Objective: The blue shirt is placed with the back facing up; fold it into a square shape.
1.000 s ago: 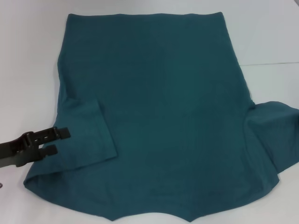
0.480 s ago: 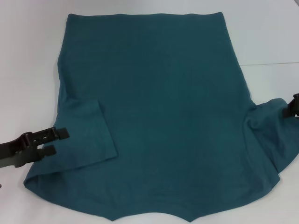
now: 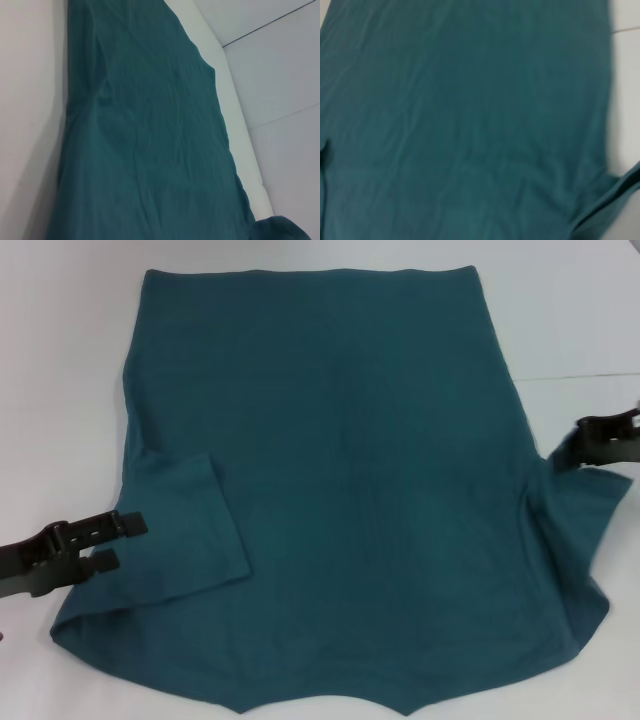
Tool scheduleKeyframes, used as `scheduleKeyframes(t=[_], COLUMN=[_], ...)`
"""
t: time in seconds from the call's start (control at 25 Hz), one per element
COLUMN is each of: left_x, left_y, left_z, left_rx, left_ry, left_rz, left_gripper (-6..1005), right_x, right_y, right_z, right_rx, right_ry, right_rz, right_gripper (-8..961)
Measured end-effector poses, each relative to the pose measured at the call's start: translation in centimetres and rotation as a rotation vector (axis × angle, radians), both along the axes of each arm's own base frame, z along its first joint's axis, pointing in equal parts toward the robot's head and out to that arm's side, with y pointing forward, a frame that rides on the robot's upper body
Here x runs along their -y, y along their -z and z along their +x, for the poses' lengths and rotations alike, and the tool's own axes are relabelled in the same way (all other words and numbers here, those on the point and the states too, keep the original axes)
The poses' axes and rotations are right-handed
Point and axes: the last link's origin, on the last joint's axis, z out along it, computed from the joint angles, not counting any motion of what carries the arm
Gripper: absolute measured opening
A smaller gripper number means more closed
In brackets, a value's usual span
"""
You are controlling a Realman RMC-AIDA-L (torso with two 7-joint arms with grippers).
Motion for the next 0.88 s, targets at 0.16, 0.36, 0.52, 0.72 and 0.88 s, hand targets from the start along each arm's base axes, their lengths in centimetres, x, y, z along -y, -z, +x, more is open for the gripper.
scheduleKeyframes(t=[0.16, 0.36, 0.52, 0.72, 0.88], left_x=[0.0, -0.1, -0.1, 0.0, -0.1], left_y=[0.0, 0.0, 0.0, 0.0, 0.0], left_z=[0.0, -0.1, -0.2, -0.2, -0.3], left_rx=[-0.001, -0.004, -0.005, -0.006, -0.008], left_ry=[-0.002, -0.007, -0.009, -0.012, -0.015], left_rz=[0.002, 0.007, 0.008, 0.009, 0.011], left_gripper=[867, 862, 859, 854, 851], right_x=[-0.5, -0.9, -1.2, -1.2, -1.1], right_y=[2.1, 4.2, 5.3, 6.0, 6.3], right_z=[-1.5, -2.9, -3.6, -4.0, -4.0], right_rx=[0.014, 0.032, 0.03, 0.023, 0.011], right_ry=[-0.034, -0.07, -0.086, -0.089, -0.087], right_rz=[-0.054, -0.102, -0.107, -0.112, -0.112], right_gripper=[35, 35, 34, 55, 84])
